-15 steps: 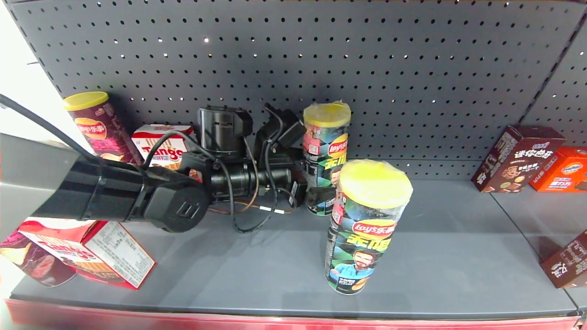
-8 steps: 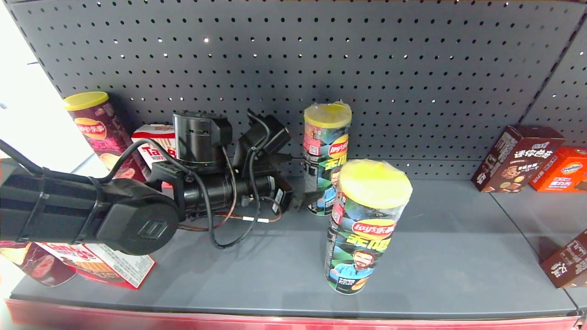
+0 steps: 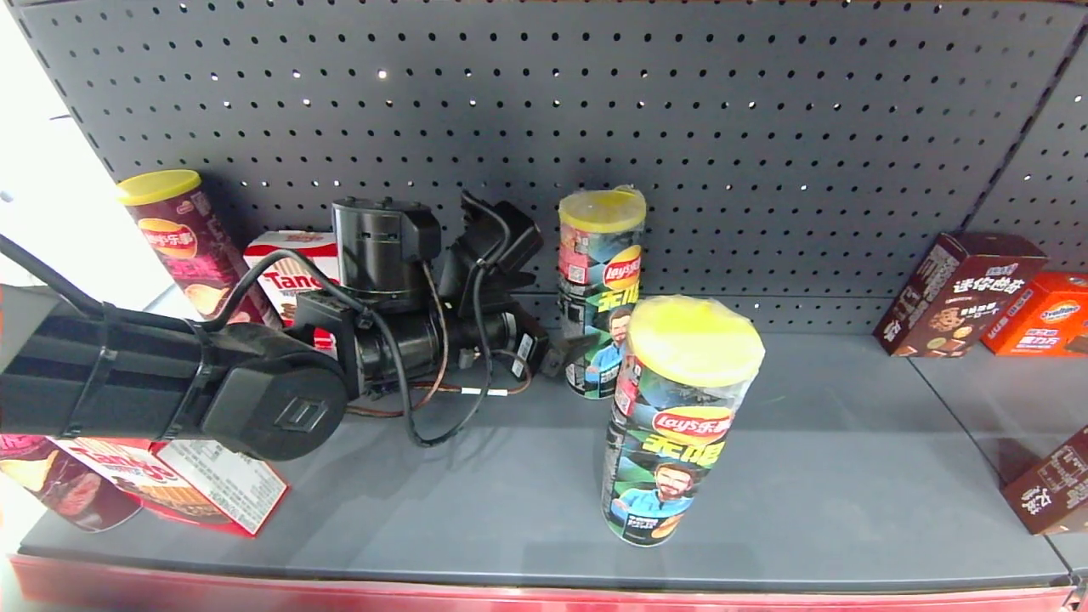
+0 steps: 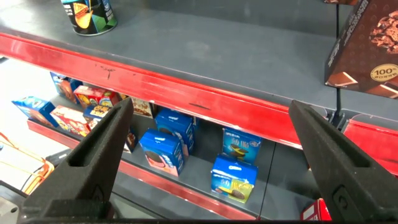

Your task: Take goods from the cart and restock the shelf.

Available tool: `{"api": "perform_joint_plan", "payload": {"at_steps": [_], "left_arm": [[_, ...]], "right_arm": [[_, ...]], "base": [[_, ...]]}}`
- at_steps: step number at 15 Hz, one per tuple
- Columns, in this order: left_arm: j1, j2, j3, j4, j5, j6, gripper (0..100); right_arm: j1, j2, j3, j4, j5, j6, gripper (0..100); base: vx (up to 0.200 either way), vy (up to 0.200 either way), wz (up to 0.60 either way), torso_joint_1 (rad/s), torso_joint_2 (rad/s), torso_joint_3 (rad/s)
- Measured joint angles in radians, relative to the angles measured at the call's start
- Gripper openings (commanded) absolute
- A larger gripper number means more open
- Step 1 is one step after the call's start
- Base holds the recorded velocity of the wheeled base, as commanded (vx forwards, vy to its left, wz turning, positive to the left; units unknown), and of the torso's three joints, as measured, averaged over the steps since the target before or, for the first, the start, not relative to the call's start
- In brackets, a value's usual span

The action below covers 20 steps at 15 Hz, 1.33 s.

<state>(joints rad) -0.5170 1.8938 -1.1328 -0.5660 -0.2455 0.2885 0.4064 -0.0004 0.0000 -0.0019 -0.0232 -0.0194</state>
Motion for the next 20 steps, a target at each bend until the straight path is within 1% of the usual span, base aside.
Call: {"api": "perform_joint_plan", "payload": {"at_steps": [10, 14, 18, 20], "left_arm": [[0.024, -0.012, 0.005, -0.003, 0.050, -0.001, 100], [0.039, -0.023, 0.007, -0.003, 0.057, -0.001, 100], [0.057, -0.035, 0.034, -0.003, 0.065, -0.001, 100], [0.062, -0.042, 0.052, -0.034, 0.078, -0.002, 100]], "right_arm": [[0.000, 0.000, 0.000, 0.000, 0.000, 0.000, 100], [0.000, 0.000, 0.000, 0.000, 0.000, 0.000, 100], [0.000, 0.000, 0.000, 0.000, 0.000, 0.000, 100], [0.000, 0.000, 0.000, 0.000, 0.000, 0.000, 100]], "base": [[0.000, 0.000, 0.00, 0.000, 0.00, 0.000], [0.000, 0.000, 0.00, 0.000, 0.00, 0.000], [0.000, 0.000, 0.00, 0.000, 0.00, 0.000], [0.000, 0.000, 0.00, 0.000, 0.00, 0.000]]}}
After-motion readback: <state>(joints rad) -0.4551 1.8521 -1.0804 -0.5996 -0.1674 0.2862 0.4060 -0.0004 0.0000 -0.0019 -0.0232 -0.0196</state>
